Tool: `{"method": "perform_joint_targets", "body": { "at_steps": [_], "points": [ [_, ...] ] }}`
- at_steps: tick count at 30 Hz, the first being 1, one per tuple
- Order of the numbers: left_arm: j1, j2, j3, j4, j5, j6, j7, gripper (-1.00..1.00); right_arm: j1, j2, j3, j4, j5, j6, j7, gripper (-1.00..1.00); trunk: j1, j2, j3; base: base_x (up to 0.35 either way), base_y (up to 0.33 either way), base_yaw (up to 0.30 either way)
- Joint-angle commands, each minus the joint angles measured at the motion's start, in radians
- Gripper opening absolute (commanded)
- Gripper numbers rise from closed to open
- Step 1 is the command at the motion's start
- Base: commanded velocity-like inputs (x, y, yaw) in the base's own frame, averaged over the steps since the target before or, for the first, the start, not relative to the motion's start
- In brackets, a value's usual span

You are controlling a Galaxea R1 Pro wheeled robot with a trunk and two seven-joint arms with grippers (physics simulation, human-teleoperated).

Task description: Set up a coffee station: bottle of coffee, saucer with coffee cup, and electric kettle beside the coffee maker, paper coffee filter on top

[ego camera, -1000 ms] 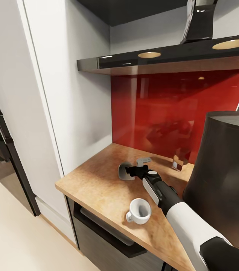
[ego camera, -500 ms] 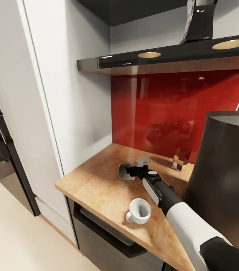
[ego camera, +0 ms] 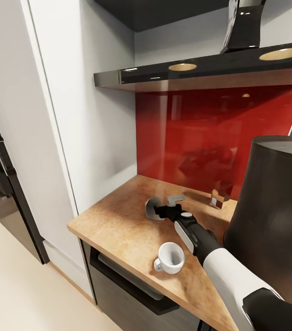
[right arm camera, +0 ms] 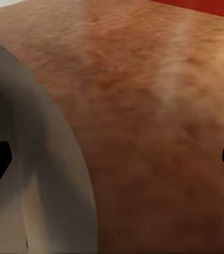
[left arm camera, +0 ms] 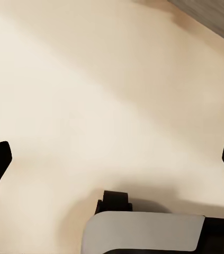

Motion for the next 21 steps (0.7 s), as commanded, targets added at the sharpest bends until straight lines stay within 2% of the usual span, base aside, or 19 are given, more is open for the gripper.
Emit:
{"method": "perform_joint_targets", "body": {
  "at_steps": [1, 21],
  "points": [
    [0.0, 0.0, 0.002, -0.002, 0.0, -0.001, 0.0, 1.0, -0.001, 0.0, 0.004, 0.0, -0.008, 0.003, -0.005, 1.0, 0.0, -0.001, -0.001, 0.0, 0.0, 0.0],
    [0.0, 0.0, 0.003, -0.003, 0.0, -0.001, -0.001, 1.0, -0.001, 0.0, 0.004, 0.004, -0.008, -0.001, -0.004, 1.0, 0.0, -0.001, -0.001, 0.0, 0.017, 0.0]
  ]
}}
